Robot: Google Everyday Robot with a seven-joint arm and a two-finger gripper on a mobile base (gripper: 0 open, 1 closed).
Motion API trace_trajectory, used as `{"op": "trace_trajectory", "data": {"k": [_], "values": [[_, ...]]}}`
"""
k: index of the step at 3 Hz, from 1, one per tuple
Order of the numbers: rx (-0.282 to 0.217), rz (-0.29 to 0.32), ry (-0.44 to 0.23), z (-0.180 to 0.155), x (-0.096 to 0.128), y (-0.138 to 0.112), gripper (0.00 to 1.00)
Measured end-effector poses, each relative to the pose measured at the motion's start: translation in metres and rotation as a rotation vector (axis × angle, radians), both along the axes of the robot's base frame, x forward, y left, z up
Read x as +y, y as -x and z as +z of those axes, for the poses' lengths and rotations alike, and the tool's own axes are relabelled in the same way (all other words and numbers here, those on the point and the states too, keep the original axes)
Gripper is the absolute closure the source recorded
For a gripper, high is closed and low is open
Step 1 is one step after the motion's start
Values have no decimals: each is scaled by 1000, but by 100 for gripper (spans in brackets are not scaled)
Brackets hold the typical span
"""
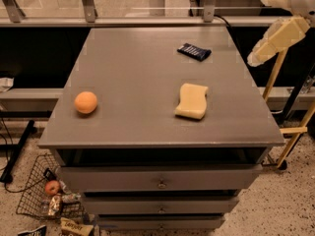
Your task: Move rxbar blueberry near sponge
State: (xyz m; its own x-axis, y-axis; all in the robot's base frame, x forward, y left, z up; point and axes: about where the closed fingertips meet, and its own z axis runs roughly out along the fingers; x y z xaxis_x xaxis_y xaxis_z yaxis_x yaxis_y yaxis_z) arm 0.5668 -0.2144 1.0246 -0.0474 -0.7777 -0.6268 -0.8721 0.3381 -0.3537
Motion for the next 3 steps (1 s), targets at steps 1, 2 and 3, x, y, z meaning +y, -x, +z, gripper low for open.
{"op": "trace_trajectory", "data": {"k": [1, 2, 3], "values": [[0, 0, 0, 0, 0, 0, 0], [-17, -21, -55, -10, 4, -18, 0], [-23, -70, -139, -31, 13, -69, 0]]}}
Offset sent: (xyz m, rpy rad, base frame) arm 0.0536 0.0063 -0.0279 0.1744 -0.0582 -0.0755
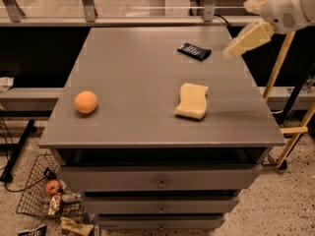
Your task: Move rxbar blueberry near sponge
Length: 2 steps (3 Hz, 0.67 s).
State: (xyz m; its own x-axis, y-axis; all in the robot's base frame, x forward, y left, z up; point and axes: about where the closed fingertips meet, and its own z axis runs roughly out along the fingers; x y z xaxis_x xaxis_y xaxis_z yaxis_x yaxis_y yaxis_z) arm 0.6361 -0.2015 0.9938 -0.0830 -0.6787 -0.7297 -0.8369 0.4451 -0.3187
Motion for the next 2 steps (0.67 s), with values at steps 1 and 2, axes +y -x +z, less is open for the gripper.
{"op": "trace_trajectory", "data": {"k": [1, 2], "values": [[22, -62, -82, -26, 19, -63, 0], [84, -95, -129, -54, 43, -107, 0]]}}
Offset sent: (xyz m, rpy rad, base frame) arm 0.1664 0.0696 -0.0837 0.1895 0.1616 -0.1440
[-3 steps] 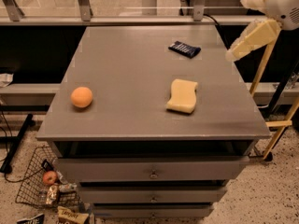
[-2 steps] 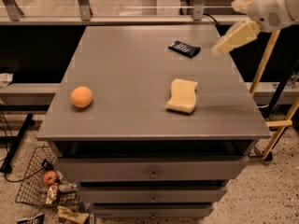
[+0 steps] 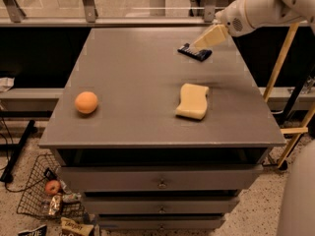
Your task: Move rxbar blueberry near sponge
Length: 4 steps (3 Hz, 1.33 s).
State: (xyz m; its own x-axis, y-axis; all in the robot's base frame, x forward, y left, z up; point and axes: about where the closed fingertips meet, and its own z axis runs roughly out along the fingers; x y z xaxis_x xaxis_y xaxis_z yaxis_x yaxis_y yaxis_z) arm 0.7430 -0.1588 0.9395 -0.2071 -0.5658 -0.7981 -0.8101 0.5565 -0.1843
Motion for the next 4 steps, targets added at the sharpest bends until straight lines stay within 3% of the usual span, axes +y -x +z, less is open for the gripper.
{"op": "trace_trajectory", "data": {"k": [1, 2, 4], "values": [[93, -37, -19, -35, 21, -29, 0], [174, -82, -53, -65, 28, -52, 0], [189, -112, -75, -72, 26, -57, 0]]}}
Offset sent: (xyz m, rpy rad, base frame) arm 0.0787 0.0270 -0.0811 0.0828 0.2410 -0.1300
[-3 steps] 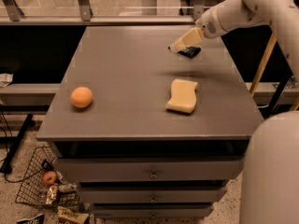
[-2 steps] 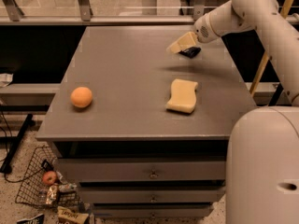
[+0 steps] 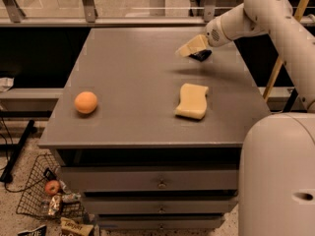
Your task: Move rxbar blueberry near sponge
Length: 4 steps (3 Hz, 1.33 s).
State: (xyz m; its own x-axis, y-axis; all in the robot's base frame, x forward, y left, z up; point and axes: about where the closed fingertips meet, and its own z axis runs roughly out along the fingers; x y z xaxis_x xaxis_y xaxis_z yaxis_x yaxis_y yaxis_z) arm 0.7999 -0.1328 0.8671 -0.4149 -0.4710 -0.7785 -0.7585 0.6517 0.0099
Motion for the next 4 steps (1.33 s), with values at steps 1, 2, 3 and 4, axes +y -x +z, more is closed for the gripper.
{"op": "trace_trajectory", "data": {"k": [1, 2, 3, 4], "values": [[13, -58, -39, -10, -10, -11, 0], [36, -99, -64, -24, -19, -21, 0], [76, -113, -88, -41, -27, -25, 19], [86, -114, -96, -42, -29, -24, 41]]}}
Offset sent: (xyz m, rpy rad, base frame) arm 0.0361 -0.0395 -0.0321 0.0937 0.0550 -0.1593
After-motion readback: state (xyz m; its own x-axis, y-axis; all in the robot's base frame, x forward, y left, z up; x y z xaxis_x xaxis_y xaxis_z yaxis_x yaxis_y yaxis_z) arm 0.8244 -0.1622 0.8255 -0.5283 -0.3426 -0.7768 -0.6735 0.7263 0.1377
